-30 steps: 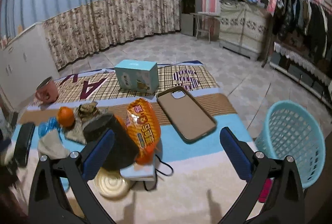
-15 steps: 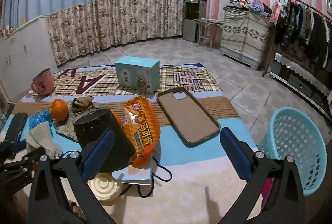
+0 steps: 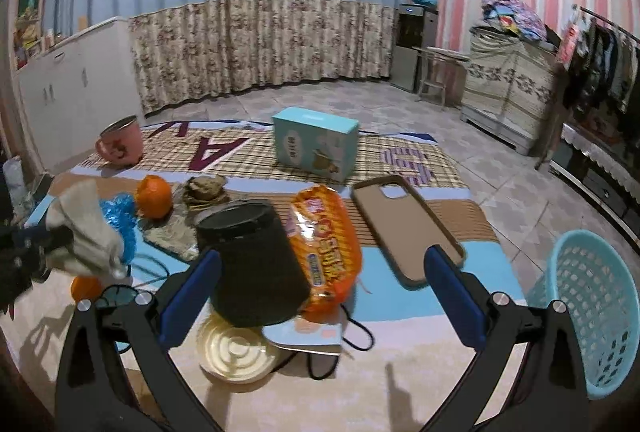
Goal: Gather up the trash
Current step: 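Grasp the grey cloth with the left tool while the right tool grasps the black cup, then carry the grey cloth and black cup to the blue basket and release both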
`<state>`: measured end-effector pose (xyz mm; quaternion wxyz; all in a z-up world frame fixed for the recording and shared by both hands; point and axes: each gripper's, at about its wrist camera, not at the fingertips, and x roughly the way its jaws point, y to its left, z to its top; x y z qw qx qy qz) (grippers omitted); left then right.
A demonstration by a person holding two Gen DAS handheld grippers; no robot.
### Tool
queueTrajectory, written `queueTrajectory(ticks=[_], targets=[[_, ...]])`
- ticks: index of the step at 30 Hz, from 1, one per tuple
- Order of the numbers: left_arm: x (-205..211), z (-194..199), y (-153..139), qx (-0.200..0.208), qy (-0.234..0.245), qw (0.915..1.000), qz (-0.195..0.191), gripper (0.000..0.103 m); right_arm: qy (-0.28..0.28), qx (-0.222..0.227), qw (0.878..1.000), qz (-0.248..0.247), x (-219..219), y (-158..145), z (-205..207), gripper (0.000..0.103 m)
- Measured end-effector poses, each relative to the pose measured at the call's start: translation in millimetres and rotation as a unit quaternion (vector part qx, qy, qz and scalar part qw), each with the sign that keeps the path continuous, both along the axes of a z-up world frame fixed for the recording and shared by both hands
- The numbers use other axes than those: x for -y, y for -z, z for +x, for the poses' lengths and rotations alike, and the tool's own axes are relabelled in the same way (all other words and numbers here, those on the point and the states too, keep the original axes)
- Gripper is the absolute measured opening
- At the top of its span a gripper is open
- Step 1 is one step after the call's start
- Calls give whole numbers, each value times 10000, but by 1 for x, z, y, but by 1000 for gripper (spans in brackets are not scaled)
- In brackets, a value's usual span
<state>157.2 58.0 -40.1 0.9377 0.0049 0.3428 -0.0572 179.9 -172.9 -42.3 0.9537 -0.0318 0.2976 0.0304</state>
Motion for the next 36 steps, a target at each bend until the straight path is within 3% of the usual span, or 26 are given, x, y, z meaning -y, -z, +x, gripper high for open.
queueTrajectory(ticks=[6, 13, 17, 19, 24, 29, 36], targets=[[1, 0, -20, 182, -41, 9997, 167, 17, -131, -151, 9998, -90, -10, 7, 9, 99], [5, 5, -21, 183, 5, 9986, 488, 17, -315, -446, 9985, -63, -25, 12, 23, 97], [0, 10, -25, 129, -56, 9993, 345, 17, -509, -697, 9963, 62, -27, 17, 34, 82], [-2, 13, -28, 104, -100, 9995, 287, 17, -763, -877, 9926, 358, -26, 18, 38, 64], [3, 17, -42, 62, -163, 9998, 116, 17, -875, -665, 9935, 312, -21, 3, 31, 64], [32, 14, -61, 187, 11, 9997, 155, 17, -671, -288, 9955, 603, 19, -32, 14, 64], [104, 10, -73, 290, 489, 9983, 159, 17, -9, 76, 9985, 550, 111, -66, -16, 64]])
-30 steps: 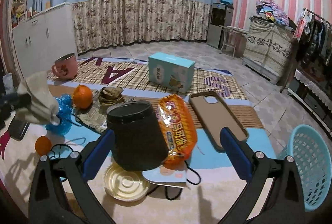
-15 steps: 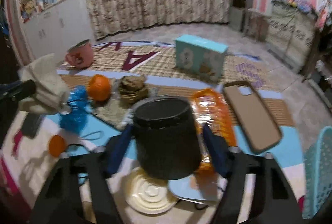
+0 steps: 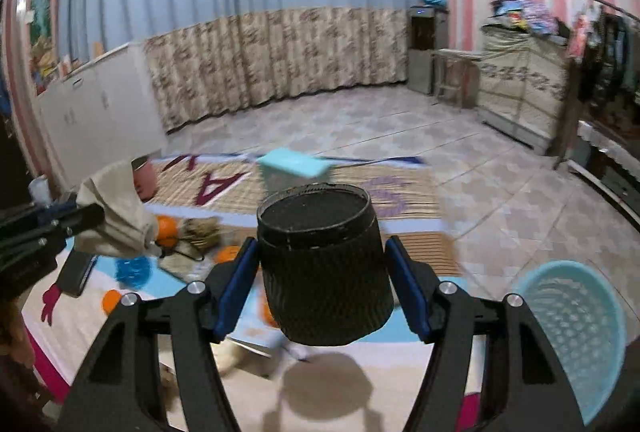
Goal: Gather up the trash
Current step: 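Carry the grey cloth and black cup to the blue basket and release both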
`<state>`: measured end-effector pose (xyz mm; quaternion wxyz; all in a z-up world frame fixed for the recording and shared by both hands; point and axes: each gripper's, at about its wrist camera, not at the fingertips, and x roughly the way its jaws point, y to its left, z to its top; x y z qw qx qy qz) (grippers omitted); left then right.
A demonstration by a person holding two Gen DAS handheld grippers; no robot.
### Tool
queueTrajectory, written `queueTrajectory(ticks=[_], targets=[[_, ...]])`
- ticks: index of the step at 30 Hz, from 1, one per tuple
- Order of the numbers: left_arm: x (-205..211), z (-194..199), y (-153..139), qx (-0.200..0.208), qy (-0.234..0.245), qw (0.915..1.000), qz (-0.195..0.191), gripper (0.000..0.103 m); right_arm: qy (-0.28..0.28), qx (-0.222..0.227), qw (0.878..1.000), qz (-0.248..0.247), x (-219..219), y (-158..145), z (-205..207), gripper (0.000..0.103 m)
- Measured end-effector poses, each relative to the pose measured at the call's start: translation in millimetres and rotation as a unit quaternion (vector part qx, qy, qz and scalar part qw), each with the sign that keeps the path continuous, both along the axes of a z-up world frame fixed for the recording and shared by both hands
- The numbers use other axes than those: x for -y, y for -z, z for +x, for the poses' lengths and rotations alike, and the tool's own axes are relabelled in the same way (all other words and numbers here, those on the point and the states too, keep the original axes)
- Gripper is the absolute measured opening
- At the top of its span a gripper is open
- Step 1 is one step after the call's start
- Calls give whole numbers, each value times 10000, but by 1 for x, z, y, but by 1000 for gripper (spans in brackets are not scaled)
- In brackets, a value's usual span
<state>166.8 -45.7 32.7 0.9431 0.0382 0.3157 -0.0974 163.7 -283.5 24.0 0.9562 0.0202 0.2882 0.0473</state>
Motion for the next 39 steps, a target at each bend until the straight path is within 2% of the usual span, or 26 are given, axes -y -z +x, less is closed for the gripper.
queueTrajectory(ticks=[9, 14, 21, 30, 32, 34, 37, 39], targets=[[125, -15, -3, 119, 980, 9951, -69, 17, 1104, 49, 9935, -271, 126, -8, -48, 64], [184, -24, 9, 65, 1450, 9892, -203, 17, 1572, -57, 9874, -151, 181, 2, -70, 65], [254, -31, 34, -73, 1947, 9807, -174, 17, 1882, -161, 9819, -126, 216, 21, -76, 64], [303, -22, 56, -275, 2191, 9753, -94, 17, 2076, -268, 9779, -7, 244, 38, -77, 64], [308, -19, 59, -285, 2187, 9753, -90, 25, 2109, -285, 9771, 7, 248, 41, -77, 64], [310, -17, 59, -256, 2140, 9765, -59, 42, 2141, -296, 9764, 28, 249, 44, -77, 64], [310, -16, 56, -162, 2085, 9779, -59, 56, 2160, -325, 9758, 67, 252, 47, -74, 64], [308, -16, 54, -78, 1978, 9802, -31, 62, 2155, -344, 9759, 56, 251, 50, -72, 64]])
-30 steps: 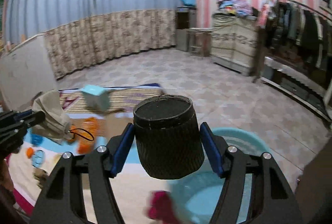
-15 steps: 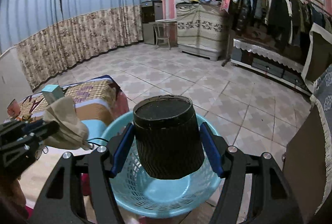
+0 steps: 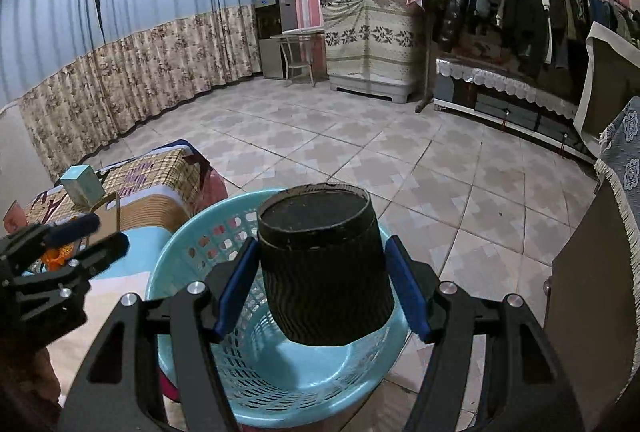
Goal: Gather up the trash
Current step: 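Carry the grey cloth and black cup to the blue basket and release both, then move both tools back over the mattress toward the orange lid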
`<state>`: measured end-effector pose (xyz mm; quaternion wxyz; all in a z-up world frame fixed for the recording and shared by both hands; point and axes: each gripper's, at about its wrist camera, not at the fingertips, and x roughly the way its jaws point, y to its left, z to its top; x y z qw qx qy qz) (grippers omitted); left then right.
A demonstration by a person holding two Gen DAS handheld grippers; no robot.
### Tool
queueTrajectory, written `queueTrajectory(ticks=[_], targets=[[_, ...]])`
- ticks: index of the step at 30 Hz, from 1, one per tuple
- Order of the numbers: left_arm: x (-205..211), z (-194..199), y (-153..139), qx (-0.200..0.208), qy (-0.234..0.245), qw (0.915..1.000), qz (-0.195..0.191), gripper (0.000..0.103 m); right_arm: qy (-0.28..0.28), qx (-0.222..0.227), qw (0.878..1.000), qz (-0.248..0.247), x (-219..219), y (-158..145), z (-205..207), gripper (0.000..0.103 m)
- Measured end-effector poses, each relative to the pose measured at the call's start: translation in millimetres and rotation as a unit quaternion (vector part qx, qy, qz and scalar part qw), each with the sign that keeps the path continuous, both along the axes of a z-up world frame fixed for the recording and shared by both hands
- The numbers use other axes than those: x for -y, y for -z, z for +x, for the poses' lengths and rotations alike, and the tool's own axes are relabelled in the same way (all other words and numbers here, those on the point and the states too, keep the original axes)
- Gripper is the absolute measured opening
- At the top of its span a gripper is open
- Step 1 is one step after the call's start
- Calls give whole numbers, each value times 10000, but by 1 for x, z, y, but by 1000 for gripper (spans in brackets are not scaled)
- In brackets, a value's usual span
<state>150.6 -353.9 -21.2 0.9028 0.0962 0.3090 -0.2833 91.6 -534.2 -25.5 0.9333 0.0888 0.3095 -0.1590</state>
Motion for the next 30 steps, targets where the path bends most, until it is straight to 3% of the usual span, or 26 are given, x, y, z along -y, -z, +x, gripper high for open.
queueTrajectory(ticks=[3, 13, 22, 25, 29, 30], targets=[[-10, 1, -7, 100, -188, 9998, -66, 74, -24, -21, 10000, -2, -5, 3, 3, 64], [-43, 9, -24, 339, -710, 9969, -52, 91, 38, -66, 9999, 135, -12, 17, 15, 65], [-68, 12, -28, 430, -945, 9946, 10, 98, 168, -202, 9996, 105, -23, 35, 38, 65], [-76, 12, -30, 465, -990, 9940, 45, 98, 234, -138, 9996, 70, -25, 33, 42, 77], [-90, 11, -32, 486, -1087, 9929, 19, 98, 273, -105, 9995, -77, -29, 25, 46, 78], [-94, 11, -32, 461, -1104, 9928, 5, 98, 282, -89, 9995, -94, -30, 22, 47, 83]])
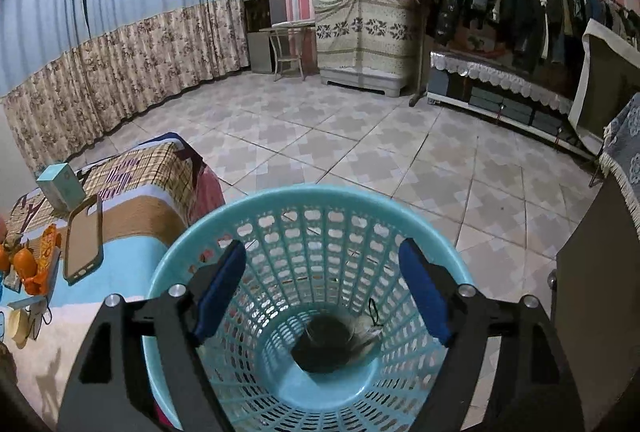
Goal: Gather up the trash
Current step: 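Move both tools back over the mattress toward the orange lid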
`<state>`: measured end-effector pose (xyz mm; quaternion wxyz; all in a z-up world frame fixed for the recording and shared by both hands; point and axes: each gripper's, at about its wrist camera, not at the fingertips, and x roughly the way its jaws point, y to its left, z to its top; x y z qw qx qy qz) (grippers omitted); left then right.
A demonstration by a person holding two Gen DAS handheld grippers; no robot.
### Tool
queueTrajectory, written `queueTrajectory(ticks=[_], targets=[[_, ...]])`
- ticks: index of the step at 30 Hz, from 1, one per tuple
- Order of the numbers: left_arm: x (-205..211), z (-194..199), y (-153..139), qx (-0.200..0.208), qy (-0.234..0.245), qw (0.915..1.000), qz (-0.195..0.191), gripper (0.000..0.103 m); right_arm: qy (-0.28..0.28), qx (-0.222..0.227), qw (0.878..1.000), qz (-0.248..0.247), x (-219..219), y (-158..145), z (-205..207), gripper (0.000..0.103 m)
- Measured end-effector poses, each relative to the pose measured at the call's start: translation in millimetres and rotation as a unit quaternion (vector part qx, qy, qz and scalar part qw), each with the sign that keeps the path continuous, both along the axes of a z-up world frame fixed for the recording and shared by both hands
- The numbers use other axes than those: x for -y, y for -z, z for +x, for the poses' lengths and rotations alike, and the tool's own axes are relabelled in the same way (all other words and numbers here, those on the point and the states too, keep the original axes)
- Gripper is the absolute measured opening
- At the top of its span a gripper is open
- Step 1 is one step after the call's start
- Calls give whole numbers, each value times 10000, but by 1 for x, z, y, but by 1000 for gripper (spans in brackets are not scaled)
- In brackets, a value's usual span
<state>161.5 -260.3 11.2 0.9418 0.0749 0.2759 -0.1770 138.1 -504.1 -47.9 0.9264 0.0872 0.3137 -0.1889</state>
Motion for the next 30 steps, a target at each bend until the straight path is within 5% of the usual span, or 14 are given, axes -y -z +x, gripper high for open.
queueTrajectory(ticks=[1, 14, 30], targets=[[-4, 0, -1, -15, -14, 10000, -6, 98, 9, 32, 10000, -14, -1, -3, -1, 89], [-92, -16, -19, 175, -583, 9981, -39, 98, -428, 305, 9980, -351, -75, -40, -7, 97], [-290, -30, 18, -262, -1897, 9812, 225, 98, -1369, 368, 9898, -129, -227, -30, -7, 97]])
